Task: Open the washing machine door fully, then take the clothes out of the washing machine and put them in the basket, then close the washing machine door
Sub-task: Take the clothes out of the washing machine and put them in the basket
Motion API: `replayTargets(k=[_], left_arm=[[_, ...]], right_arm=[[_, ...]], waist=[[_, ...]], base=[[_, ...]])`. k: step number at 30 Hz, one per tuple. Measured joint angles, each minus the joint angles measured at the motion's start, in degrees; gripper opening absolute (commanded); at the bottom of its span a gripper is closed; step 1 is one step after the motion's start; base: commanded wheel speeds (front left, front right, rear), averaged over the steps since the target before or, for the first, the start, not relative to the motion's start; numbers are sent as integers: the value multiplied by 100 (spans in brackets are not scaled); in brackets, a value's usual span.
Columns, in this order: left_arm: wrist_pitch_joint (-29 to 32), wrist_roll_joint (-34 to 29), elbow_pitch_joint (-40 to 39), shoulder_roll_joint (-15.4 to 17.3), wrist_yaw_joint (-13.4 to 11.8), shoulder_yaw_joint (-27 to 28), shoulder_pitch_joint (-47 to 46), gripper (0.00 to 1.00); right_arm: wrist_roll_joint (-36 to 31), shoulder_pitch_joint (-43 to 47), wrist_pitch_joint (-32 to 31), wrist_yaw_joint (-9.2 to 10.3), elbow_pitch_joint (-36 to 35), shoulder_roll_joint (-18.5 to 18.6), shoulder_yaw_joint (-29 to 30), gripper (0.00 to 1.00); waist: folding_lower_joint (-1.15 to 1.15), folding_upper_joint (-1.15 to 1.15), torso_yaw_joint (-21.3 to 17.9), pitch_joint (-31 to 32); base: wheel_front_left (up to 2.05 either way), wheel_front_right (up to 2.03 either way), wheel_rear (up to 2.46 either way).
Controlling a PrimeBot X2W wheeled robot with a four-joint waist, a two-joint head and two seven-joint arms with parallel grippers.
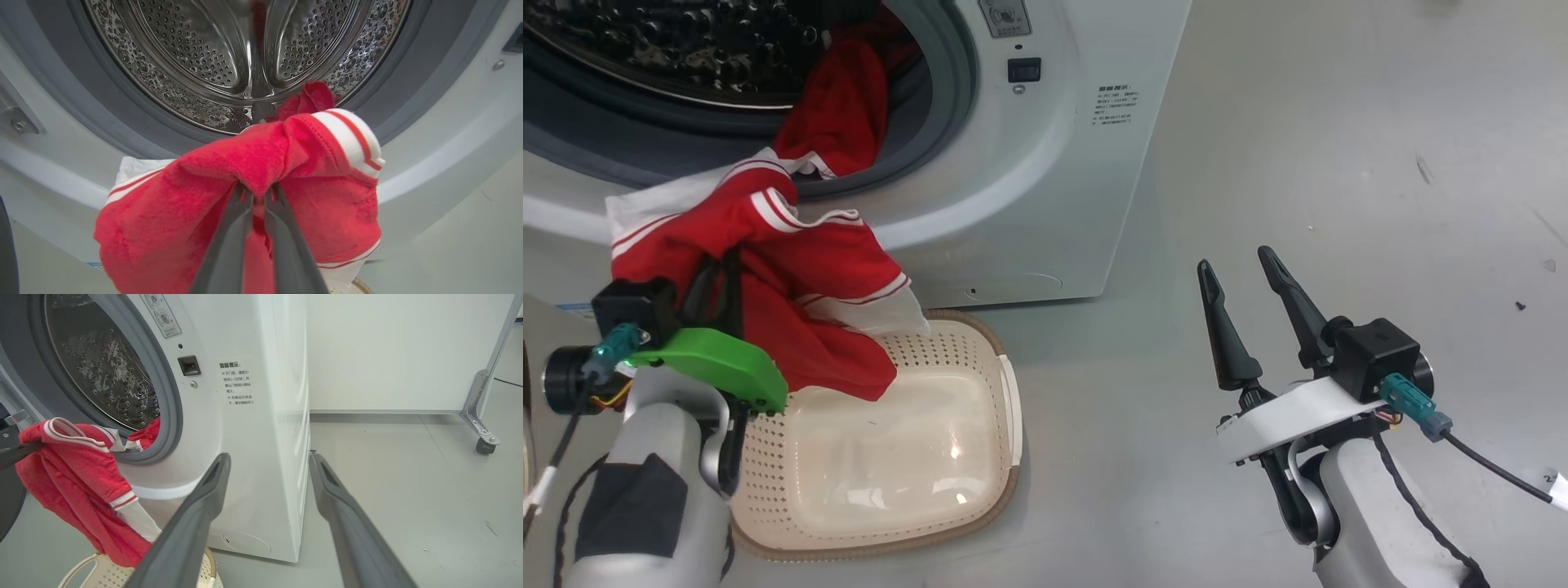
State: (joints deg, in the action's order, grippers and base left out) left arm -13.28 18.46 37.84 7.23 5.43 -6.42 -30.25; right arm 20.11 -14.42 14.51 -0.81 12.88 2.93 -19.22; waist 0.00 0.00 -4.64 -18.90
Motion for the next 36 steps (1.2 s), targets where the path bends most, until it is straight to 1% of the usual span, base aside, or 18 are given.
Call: replayTargets(k=[5, 12, 16, 23, 29, 36], left_arm=[[-42, -102, -174, -83, 18, -171, 234, 0], [-12, -116, -326, -90, 68, -356, 488, 0], [167, -144, -315, -91, 79, -493, 692, 0], [593, -135, -301, -80, 123, -563, 912, 0], [906, -124, -276, -41, 142, -691, 941, 0], [1252, -109, -147, 97, 144, -790, 940, 0]], right_arm=[[1, 120, 0, -32, 44, 0, -25, 100], [1, 195, 0, -86, 47, 1, -79, 100], [1, 202, 0, -91, 51, 2, -112, 100], [2, 202, 0, -114, 34, 3, -201, 100], [12, 194, 0, -113, -55, 4, -226, 100], [26, 179, 0, -87, -142, 4, -230, 100]], waist=[[0, 0, 60, 168], [0, 0, 78, 282], [0, 0, 60, 294], [0, 0, -23, 207], [0, 0, -129, 43], [0, 0, -268, -244]], base=[[0, 0, 0], [0, 0, 0], [0, 0, 0], [0, 0, 0], [0, 0, 0], [0, 0, 0]])
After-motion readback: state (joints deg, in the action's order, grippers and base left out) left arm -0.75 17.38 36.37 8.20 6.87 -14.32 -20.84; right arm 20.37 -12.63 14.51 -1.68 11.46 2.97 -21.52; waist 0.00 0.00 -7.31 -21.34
